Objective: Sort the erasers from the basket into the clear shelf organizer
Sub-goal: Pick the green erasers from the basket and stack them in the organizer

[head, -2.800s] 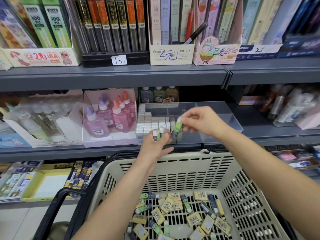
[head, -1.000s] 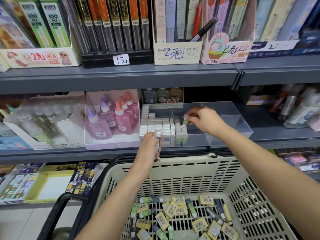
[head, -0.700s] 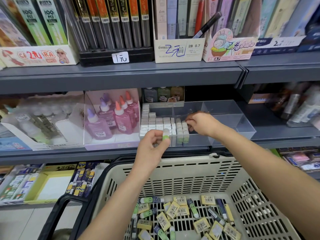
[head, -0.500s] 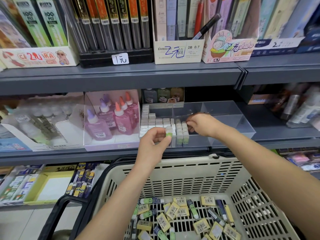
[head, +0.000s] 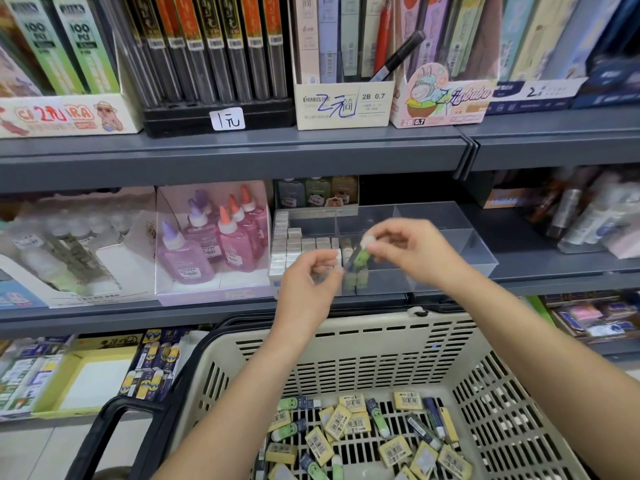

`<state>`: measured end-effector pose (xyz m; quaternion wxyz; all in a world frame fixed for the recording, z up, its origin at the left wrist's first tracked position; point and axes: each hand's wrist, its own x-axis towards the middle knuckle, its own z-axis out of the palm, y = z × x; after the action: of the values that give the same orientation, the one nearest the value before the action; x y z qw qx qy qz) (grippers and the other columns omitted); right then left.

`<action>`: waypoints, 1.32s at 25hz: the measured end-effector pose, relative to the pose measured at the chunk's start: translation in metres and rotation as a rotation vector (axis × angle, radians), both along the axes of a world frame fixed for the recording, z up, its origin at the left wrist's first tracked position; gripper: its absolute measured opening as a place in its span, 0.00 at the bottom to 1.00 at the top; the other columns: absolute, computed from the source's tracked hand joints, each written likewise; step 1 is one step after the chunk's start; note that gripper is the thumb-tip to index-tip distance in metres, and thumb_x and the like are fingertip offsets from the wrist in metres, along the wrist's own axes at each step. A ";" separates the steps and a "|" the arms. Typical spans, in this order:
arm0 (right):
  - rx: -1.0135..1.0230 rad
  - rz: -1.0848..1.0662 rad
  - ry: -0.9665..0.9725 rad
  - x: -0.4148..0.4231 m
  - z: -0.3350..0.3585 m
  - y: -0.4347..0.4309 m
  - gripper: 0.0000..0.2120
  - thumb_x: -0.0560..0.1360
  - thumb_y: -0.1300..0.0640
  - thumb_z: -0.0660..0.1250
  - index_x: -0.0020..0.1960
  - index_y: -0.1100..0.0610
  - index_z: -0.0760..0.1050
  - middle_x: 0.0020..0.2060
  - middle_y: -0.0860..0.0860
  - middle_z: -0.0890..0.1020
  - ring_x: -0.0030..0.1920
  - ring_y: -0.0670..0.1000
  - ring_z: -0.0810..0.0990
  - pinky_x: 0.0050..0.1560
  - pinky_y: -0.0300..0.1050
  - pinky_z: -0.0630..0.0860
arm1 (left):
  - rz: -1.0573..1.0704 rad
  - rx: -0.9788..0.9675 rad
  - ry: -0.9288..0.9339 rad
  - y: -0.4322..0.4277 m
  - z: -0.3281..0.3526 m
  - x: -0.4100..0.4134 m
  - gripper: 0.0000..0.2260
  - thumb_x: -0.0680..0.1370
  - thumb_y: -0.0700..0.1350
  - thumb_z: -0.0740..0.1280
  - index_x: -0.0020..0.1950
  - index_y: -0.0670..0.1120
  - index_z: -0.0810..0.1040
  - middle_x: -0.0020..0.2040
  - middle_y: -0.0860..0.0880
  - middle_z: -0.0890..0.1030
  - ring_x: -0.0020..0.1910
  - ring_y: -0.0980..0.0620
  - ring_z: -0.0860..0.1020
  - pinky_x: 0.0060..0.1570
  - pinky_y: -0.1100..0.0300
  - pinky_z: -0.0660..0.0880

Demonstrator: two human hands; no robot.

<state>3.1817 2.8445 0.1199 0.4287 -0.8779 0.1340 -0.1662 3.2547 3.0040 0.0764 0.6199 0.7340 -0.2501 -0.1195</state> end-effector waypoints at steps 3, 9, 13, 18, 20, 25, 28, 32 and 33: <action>-0.037 -0.194 -0.061 0.014 0.004 -0.023 0.07 0.72 0.59 0.69 0.41 0.47 0.78 0.40 0.47 0.84 0.44 0.48 0.82 0.51 0.40 0.77 | 0.142 0.073 -0.132 0.015 -0.003 0.012 0.11 0.75 0.40 0.67 0.52 0.56 0.73 0.49 0.61 0.75 0.50 0.63 0.72 0.53 0.66 0.68; -0.278 -0.151 0.085 0.032 -0.013 -0.023 0.06 0.74 0.56 0.68 0.49 0.53 0.80 0.43 0.48 0.83 0.45 0.47 0.80 0.51 0.35 0.71 | 0.138 0.134 -0.158 0.022 -0.011 0.016 0.12 0.75 0.41 0.67 0.53 0.55 0.71 0.51 0.58 0.74 0.57 0.56 0.71 0.59 0.61 0.67; -0.350 -0.106 0.193 0.041 -0.021 -0.020 0.09 0.76 0.53 0.65 0.54 0.55 0.77 0.45 0.48 0.81 0.46 0.48 0.77 0.49 0.35 0.65 | 0.147 0.133 -0.127 0.025 -0.014 0.016 0.11 0.75 0.41 0.67 0.54 0.54 0.72 0.52 0.56 0.76 0.56 0.58 0.71 0.59 0.62 0.67; -0.407 -0.129 0.342 0.051 -0.029 -0.020 0.09 0.78 0.55 0.60 0.55 0.58 0.74 0.53 0.56 0.80 0.53 0.56 0.77 0.49 0.41 0.69 | 0.140 0.117 -0.130 0.026 -0.014 0.015 0.11 0.75 0.42 0.67 0.54 0.55 0.72 0.51 0.59 0.76 0.55 0.59 0.72 0.56 0.65 0.67; -0.442 -0.103 0.387 0.051 -0.029 -0.021 0.09 0.79 0.58 0.59 0.56 0.58 0.73 0.53 0.57 0.80 0.52 0.57 0.77 0.49 0.42 0.70 | 0.135 0.117 -0.125 0.026 -0.014 0.012 0.11 0.75 0.42 0.67 0.54 0.55 0.72 0.51 0.58 0.76 0.53 0.60 0.72 0.52 0.71 0.66; -0.468 -0.072 0.376 0.040 -0.022 -0.018 0.10 0.79 0.58 0.57 0.57 0.59 0.73 0.52 0.57 0.81 0.52 0.56 0.79 0.49 0.41 0.70 | 0.056 0.059 -0.056 0.027 -0.011 -0.006 0.08 0.76 0.40 0.66 0.50 0.53 0.75 0.45 0.55 0.76 0.44 0.61 0.74 0.46 0.65 0.74; -0.162 -0.166 0.083 0.003 -0.016 -0.007 0.06 0.79 0.59 0.58 0.49 0.53 0.74 0.43 0.48 0.84 0.48 0.46 0.82 0.53 0.41 0.76 | -0.036 0.081 -0.047 0.044 -0.016 -0.025 0.09 0.76 0.42 0.66 0.47 0.57 0.75 0.44 0.57 0.78 0.41 0.65 0.75 0.42 0.71 0.73; 0.133 0.014 0.053 -0.063 -0.053 0.035 0.09 0.77 0.52 0.59 0.42 0.46 0.76 0.37 0.43 0.83 0.40 0.40 0.82 0.42 0.33 0.78 | -0.219 0.326 -0.012 0.066 -0.051 -0.046 0.08 0.76 0.44 0.66 0.44 0.58 0.74 0.43 0.59 0.78 0.42 0.65 0.75 0.44 0.73 0.71; 0.078 0.088 0.195 -0.075 -0.072 0.047 0.10 0.76 0.49 0.58 0.42 0.46 0.77 0.36 0.43 0.83 0.40 0.39 0.82 0.41 0.34 0.77 | -0.233 0.420 0.018 0.068 -0.066 -0.049 0.06 0.76 0.44 0.66 0.44 0.56 0.74 0.43 0.60 0.77 0.43 0.64 0.75 0.44 0.73 0.71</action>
<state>3.1063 2.8919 0.0476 0.4542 -0.8776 0.1428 -0.0555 3.2053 3.0718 0.0105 0.4378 0.8121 -0.2972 -0.2461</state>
